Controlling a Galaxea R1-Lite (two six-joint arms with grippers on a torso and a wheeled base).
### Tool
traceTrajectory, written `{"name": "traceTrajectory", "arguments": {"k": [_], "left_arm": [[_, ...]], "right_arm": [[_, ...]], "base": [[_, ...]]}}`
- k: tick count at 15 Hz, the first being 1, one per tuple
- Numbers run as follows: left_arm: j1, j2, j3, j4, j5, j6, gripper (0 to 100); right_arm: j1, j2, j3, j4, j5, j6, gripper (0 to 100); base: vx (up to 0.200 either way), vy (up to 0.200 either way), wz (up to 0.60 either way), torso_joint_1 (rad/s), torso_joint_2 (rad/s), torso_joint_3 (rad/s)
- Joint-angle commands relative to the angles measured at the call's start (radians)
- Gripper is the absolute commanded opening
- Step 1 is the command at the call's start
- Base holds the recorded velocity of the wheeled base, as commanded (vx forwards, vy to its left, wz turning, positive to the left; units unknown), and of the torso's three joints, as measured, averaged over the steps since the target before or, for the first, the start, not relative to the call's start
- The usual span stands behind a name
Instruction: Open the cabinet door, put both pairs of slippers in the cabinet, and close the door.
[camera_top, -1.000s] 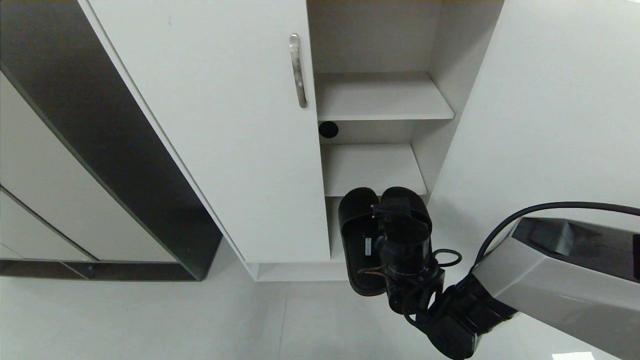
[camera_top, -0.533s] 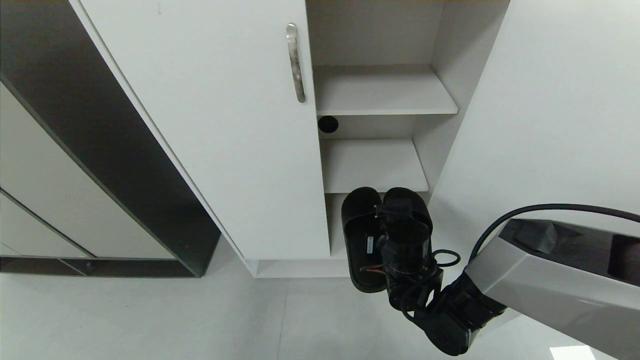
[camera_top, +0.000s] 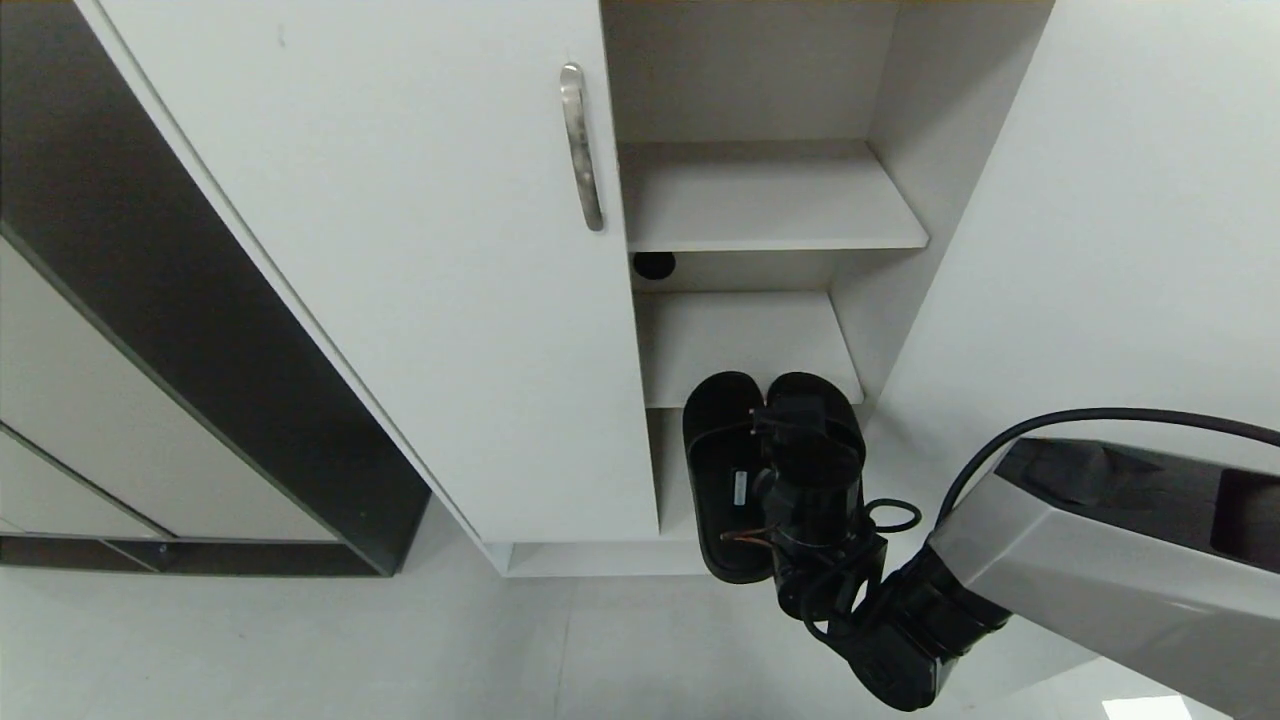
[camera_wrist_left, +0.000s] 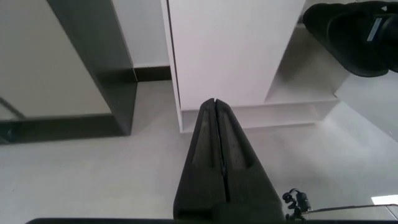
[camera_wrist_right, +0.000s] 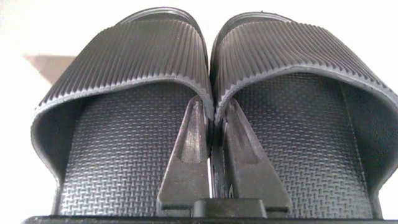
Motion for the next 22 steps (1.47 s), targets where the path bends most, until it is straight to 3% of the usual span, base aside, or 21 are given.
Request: {"name": "traceTrajectory", "arguments": {"k": [1,5,8,17,22], "left_arm": [[0.0,0.001,0.0,0.001,0.0,0.0,0],[0.0,0.001,0.0,0.001,0.0,0.0,0],[0.0,0.001,0.0,-0.001,0.0,0.0,0],[0.0,0.001,0.0,-0.001,0.0,-0.002,0],[0.0,0.001,0.0,-0.001,0.0,-0.002,0]], "right_arm": [[0.001,-0.001,-0.002,-0.001,0.0,0.0,0],[0.001,0.0,-0.009,0.001,0.003,0.0,0],[-0.003,0.008,-0.034,0.001,0.046,0.0,0],[-0.091,0.131,-0.379,0.196,0.081,0.001,0],[-0.114,0.155,-0.46,0.217,0.081,0.001,0]], "base": [[0.2,0.0,0.0,0.012,0.0,0.002],[0.2,0.0,0.0,0.001,0.0,0.001],[0.0,0.0,0.0,0.0,0.0,0.0],[0.0,0.0,0.0,0.0,0.0,0.0],[0.0,0.0,0.0,0.0,0.0,0.0]]}}
